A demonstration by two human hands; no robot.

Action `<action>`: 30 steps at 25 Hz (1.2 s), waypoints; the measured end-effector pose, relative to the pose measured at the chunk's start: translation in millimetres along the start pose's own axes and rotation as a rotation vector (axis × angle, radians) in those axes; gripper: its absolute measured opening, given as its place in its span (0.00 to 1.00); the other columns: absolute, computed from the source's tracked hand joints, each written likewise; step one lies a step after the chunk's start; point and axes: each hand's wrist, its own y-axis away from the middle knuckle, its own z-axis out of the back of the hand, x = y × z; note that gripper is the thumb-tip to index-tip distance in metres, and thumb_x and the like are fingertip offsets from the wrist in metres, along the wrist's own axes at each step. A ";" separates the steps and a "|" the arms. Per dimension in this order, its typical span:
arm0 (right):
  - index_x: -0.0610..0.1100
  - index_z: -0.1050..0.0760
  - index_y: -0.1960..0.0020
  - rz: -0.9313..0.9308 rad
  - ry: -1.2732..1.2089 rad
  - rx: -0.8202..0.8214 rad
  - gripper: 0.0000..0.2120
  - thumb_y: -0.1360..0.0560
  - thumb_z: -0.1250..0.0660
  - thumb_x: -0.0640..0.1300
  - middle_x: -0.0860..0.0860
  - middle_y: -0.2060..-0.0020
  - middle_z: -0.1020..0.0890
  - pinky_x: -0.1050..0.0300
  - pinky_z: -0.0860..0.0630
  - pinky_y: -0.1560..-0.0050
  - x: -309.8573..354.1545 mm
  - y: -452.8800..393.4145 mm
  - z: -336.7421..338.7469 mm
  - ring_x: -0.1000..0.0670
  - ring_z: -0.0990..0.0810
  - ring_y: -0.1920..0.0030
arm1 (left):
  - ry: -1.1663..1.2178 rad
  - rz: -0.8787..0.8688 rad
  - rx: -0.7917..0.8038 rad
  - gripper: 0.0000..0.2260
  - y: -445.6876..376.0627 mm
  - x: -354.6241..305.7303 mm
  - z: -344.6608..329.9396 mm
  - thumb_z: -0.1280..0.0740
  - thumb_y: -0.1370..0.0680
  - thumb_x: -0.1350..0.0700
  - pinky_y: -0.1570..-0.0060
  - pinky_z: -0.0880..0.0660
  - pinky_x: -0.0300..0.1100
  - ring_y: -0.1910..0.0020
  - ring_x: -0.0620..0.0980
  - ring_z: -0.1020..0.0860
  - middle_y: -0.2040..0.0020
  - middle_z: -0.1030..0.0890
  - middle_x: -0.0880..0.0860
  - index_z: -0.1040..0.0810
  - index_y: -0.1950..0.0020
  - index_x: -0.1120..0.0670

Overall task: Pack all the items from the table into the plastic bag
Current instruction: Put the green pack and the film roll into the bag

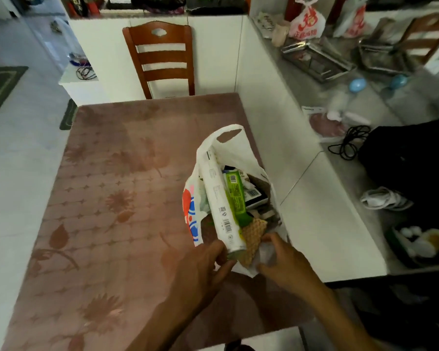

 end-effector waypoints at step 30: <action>0.37 0.36 0.72 0.624 -0.655 -0.328 0.12 0.37 0.33 0.35 0.44 0.72 0.31 0.41 0.34 0.70 38.6 15.8 28.2 0.38 0.32 0.69 | -0.124 0.059 0.368 0.39 -304.8 -34.8 24.3 0.27 0.28 0.50 0.33 0.35 0.50 0.28 0.57 0.36 0.25 0.36 0.55 0.45 0.23 0.50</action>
